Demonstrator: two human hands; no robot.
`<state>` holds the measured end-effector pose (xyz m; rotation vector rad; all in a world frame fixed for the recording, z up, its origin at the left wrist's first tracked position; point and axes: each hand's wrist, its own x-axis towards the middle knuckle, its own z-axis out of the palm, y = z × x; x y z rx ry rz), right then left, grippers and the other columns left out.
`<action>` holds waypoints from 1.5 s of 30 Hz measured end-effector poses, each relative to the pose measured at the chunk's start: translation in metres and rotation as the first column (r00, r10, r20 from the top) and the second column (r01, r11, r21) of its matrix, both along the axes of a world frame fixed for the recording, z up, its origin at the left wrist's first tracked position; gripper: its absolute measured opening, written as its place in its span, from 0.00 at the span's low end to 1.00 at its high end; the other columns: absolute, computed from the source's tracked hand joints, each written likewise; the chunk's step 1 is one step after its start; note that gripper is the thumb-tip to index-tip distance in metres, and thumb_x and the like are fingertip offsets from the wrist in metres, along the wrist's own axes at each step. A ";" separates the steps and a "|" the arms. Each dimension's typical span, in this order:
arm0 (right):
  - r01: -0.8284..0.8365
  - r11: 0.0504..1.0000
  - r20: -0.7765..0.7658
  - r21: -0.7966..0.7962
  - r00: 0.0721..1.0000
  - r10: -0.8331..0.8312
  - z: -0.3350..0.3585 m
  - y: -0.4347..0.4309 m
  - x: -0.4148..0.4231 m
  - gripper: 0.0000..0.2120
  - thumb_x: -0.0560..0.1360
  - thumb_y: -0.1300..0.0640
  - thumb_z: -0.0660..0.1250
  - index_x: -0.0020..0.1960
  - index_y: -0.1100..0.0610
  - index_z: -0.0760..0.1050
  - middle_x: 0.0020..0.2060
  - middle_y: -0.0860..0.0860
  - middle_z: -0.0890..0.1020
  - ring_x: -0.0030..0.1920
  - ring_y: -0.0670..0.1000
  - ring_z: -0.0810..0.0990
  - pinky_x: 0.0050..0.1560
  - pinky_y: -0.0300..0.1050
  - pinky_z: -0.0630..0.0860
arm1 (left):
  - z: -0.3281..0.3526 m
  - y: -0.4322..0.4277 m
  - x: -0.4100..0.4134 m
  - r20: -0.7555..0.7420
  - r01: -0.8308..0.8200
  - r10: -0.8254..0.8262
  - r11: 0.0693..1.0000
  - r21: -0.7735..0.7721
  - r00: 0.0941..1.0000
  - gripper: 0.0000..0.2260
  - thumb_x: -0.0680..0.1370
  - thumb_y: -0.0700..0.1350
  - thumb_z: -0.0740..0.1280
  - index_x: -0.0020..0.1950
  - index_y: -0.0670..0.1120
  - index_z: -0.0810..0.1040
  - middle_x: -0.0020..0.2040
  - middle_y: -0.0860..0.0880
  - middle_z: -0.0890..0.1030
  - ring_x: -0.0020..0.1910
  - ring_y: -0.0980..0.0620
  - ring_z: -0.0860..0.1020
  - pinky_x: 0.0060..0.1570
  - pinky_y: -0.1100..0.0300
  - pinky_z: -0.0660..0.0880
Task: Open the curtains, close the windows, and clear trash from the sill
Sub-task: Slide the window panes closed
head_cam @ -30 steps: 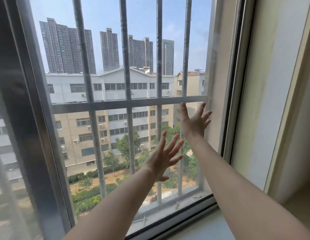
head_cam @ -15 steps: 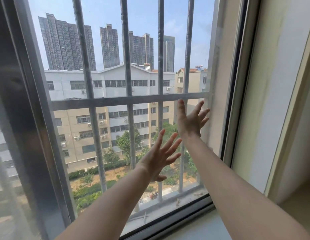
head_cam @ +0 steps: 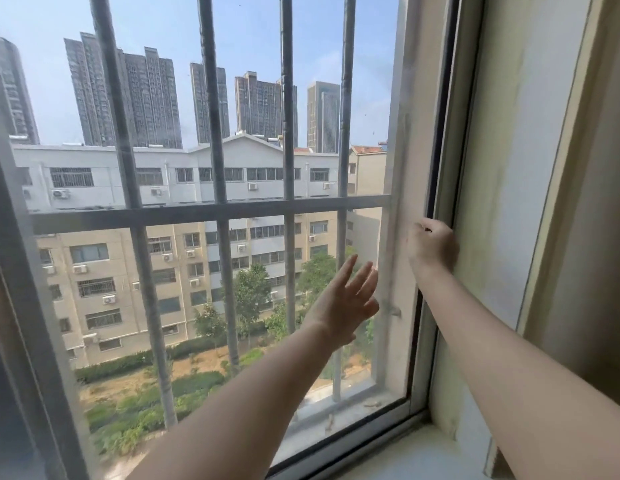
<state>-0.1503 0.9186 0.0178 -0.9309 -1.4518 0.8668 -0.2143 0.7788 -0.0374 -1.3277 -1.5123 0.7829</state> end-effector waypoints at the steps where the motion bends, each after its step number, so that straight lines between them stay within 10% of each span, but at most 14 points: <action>1: 0.032 0.999 0.018 -0.011 0.999 -0.031 0.000 0.012 0.004 0.20 0.73 0.54 0.61 0.63 0.58 0.73 0.61 0.58 0.74 0.60 0.58 0.73 0.61 0.48 0.71 | -0.001 0.005 0.001 0.005 -0.005 0.005 1.000 -0.011 1.000 0.31 0.77 0.64 0.54 0.75 0.51 0.50 0.77 0.41 0.44 0.74 0.39 0.43 0.66 0.35 0.39; 12: 0.072 0.997 0.101 -0.013 0.992 -0.070 -0.007 0.047 0.000 0.25 0.71 0.66 0.58 0.68 0.62 0.66 0.68 0.62 0.63 0.69 0.59 0.60 0.66 0.50 0.59 | -0.021 0.047 0.002 -0.065 -0.122 0.118 0.990 -0.070 0.991 0.44 0.72 0.71 0.52 0.74 0.47 0.35 0.74 0.39 0.34 0.73 0.41 0.35 0.71 0.43 0.41; 22: -0.220 0.932 0.069 0.289 0.975 0.209 0.015 -0.015 -0.025 0.34 0.72 0.33 0.58 0.74 0.41 0.51 0.77 0.49 0.40 0.75 0.59 0.37 0.68 0.71 0.42 | -0.026 0.046 0.005 -0.121 -0.153 0.148 0.988 -0.033 0.982 0.48 0.70 0.71 0.58 0.75 0.43 0.39 0.74 0.34 0.40 0.72 0.34 0.40 0.69 0.37 0.48; 45: -0.141 0.954 0.103 0.263 0.988 0.117 0.017 -0.073 -0.058 0.34 0.74 0.33 0.52 0.75 0.44 0.45 0.77 0.51 0.42 0.75 0.61 0.39 0.66 0.75 0.44 | -0.022 0.002 -0.014 -0.244 -0.126 0.100 0.987 -0.096 0.965 0.49 0.68 0.75 0.49 0.75 0.44 0.39 0.75 0.37 0.42 0.72 0.33 0.41 0.69 0.35 0.49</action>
